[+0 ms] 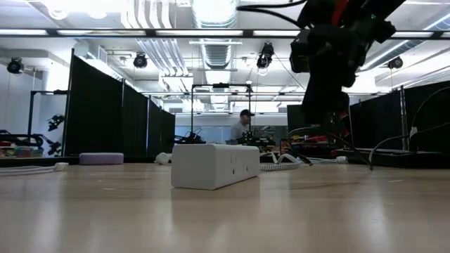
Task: Insert USB
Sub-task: Insert the bottom blue charger cable into the black outlet extension
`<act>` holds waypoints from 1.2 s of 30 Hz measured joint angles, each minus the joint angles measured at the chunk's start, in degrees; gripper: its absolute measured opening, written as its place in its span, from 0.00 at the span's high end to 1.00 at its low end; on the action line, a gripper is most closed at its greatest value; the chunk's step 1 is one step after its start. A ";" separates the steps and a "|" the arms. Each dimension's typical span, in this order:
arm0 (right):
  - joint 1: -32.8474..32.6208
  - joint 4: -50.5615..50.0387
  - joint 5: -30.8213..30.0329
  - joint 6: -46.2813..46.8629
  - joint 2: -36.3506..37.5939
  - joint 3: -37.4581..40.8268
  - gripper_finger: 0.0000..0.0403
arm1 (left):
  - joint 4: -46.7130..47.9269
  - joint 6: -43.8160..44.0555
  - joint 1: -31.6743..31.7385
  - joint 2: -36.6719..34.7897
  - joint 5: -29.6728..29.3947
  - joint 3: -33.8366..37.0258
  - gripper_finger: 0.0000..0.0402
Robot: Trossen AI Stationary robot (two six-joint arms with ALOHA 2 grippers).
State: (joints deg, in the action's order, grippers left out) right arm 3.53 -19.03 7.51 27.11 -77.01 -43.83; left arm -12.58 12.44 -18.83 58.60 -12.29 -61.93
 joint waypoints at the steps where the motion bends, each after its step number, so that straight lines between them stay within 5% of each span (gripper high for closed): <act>1: 0.30 -0.02 -1.84 0.11 -0.15 0.00 0.57 | 0.76 0.36 -0.81 0.03 0.04 0.00 0.93; 7: 2.10 -4.67 -7.55 -0.19 0.07 -0.02 0.60 | 6.19 2.09 -2.29 0.01 -0.25 0.07 0.93; 15: 0.87 -8.91 -5.92 6.59 -1.49 0.00 0.64 | 7.09 -3.98 2.93 -1.15 -0.71 0.04 0.93; 20: -1.62 -20.46 -3.19 12.59 -1.49 0.00 0.69 | 8.00 -4.56 7.20 -2.93 -0.16 -0.09 0.93; 26: -11.57 -32.75 7.97 22.88 -0.42 0.02 0.73 | 10.89 -7.11 8.26 -3.58 0.30 -0.09 0.93; 30: -20.68 -30.82 13.62 30.19 2.54 0.02 0.75 | 11.52 -7.40 8.82 -3.45 0.33 -0.09 0.93; 36: -32.22 -23.42 13.33 41.67 7.05 -0.33 0.73 | 15.99 -5.29 10.49 -3.42 -4.01 -0.09 0.93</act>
State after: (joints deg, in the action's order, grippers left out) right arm -28.69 -42.44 20.84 68.79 -69.96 -44.17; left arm 3.40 7.15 -8.35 55.18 -16.30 -62.02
